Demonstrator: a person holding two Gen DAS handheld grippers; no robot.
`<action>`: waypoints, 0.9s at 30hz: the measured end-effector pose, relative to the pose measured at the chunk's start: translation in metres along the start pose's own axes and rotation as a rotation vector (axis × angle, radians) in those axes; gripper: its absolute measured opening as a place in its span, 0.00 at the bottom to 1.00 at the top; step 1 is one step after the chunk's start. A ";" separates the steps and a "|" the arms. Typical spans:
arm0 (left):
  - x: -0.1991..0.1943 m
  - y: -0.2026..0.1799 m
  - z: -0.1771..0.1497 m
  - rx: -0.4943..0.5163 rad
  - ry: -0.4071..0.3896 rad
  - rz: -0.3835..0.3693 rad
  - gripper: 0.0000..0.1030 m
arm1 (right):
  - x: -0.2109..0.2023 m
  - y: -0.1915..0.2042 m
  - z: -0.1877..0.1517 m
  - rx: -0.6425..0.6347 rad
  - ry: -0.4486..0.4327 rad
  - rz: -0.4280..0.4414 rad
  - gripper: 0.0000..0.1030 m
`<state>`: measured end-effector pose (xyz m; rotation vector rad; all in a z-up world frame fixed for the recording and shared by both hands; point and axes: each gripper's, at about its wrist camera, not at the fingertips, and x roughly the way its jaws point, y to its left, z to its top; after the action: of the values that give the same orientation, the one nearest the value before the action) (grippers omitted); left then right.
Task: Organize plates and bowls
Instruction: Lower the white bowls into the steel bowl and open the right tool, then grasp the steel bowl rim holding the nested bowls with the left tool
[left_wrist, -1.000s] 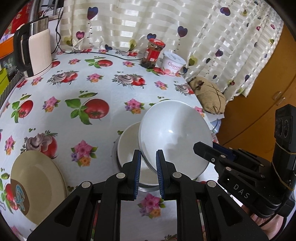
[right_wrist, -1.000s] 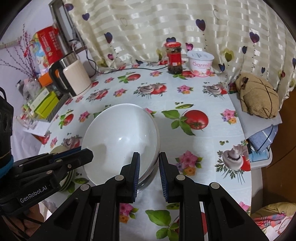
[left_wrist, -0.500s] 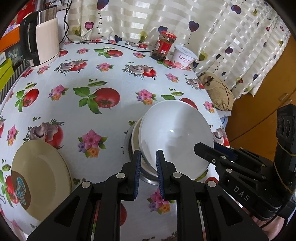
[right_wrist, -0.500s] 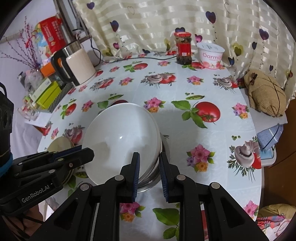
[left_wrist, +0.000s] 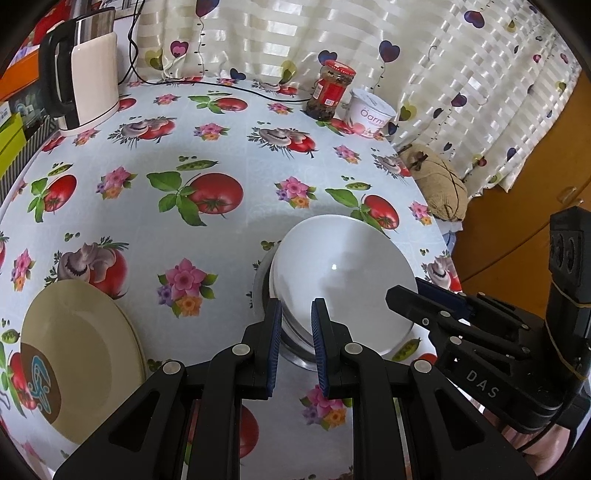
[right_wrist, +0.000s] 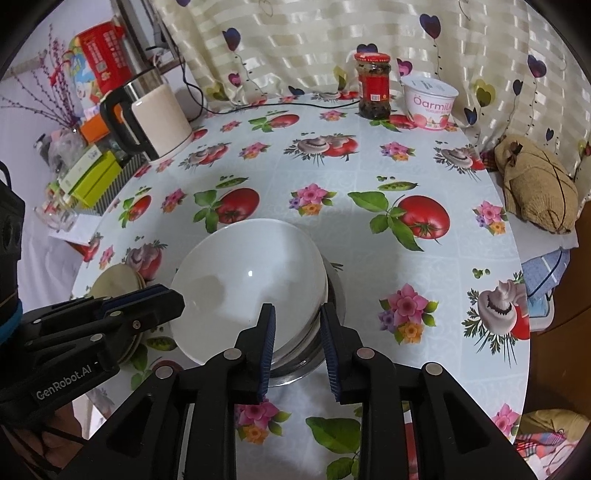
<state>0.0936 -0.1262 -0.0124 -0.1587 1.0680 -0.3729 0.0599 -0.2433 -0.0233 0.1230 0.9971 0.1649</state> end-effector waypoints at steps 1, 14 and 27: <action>-0.001 0.000 0.000 0.000 0.001 0.000 0.17 | 0.000 0.000 0.000 0.000 -0.005 0.002 0.24; 0.003 0.002 -0.005 0.031 -0.045 -0.017 0.17 | -0.002 0.000 -0.005 -0.031 -0.056 -0.011 0.22; 0.000 0.007 -0.005 0.014 -0.061 -0.032 0.17 | -0.002 -0.003 -0.005 -0.006 -0.050 0.016 0.22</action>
<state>0.0912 -0.1193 -0.0171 -0.1736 1.0034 -0.4015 0.0546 -0.2465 -0.0246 0.1289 0.9455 0.1790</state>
